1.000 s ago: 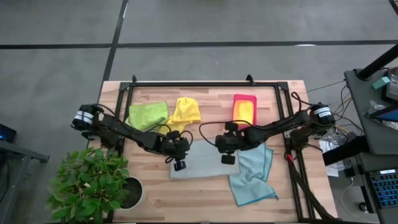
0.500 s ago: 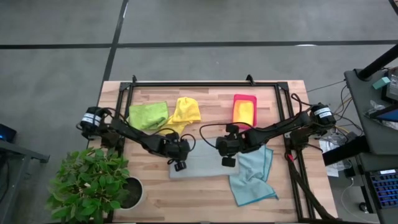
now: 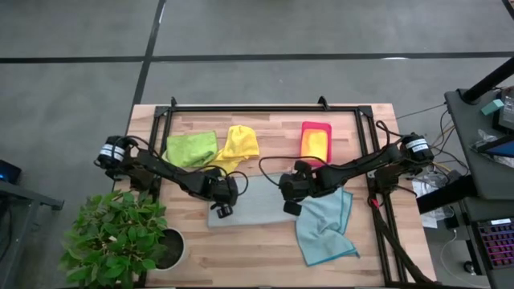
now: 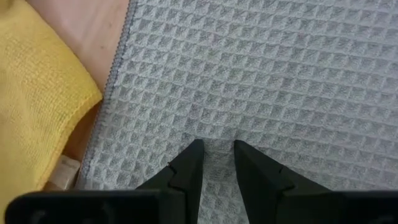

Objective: Fold microfiber towels
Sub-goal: Fold the gray microfiber towel

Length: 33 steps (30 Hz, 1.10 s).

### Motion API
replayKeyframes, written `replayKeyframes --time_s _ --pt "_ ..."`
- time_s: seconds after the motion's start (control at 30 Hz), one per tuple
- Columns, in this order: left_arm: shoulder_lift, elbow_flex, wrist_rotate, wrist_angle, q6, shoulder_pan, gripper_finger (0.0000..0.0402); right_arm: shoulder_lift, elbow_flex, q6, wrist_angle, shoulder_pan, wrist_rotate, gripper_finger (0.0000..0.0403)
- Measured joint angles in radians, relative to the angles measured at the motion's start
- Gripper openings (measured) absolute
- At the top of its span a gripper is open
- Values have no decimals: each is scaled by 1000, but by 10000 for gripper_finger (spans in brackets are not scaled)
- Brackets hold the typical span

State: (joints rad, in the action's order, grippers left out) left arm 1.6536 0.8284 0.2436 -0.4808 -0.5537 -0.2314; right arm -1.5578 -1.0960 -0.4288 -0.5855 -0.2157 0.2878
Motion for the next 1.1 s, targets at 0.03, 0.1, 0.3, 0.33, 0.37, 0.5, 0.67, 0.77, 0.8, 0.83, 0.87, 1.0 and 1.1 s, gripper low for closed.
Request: replayKeyframes --time_s 0.03,0.1,0.3,0.33,0.37,0.5,0.67,0.77,0.8,0.83,0.87,1.0,1.1 --pt "-7 0 -2 -17 -12 0 80 0 1 -30 0 0 -4 105" --pt "-25 -3 -7 -58 -25 0 80 0 6 -85 0 0 -18 109" --pt "-60 -6 -18 -167 -68 -5 80 -4 48 -224 42 0 -31 138" --pt "-62 -6 -18 -174 -69 -5 80 -4 61 -243 74 0 -29 145" --pt "-62 -6 -18 -172 -69 -5 80 -5 77 -264 108 1 -28 150" --pt "-63 -6 -16 -166 -68 -5 80 -5 145 -333 255 22 -30 165" --pt "-63 -6 -9 -161 -68 -6 80 -14 184 -396 321 66 -26 177" --pt "-63 -6 -7 -158 -68 -6 80 -28 191 -443 322 79 -33 189" --pt "-63 -6 -7 -157 -68 -6 79 -30 191 -443 329 79 -33 192" --pt "-63 -6 -7 -157 -68 -6 80 -31 191 -444 331 79 -33 195" --pt "-63 -6 -7 -158 -68 -6 80 -31 193 -444 331 79 -33 197" --pt "-63 -7 -6 -156 -68 -6 80 -38 199 -444 338 79 -33 199" --pt "-63 -8 -6 -155 -68 -6 80 -65 201 -443 376 79 -33 199"
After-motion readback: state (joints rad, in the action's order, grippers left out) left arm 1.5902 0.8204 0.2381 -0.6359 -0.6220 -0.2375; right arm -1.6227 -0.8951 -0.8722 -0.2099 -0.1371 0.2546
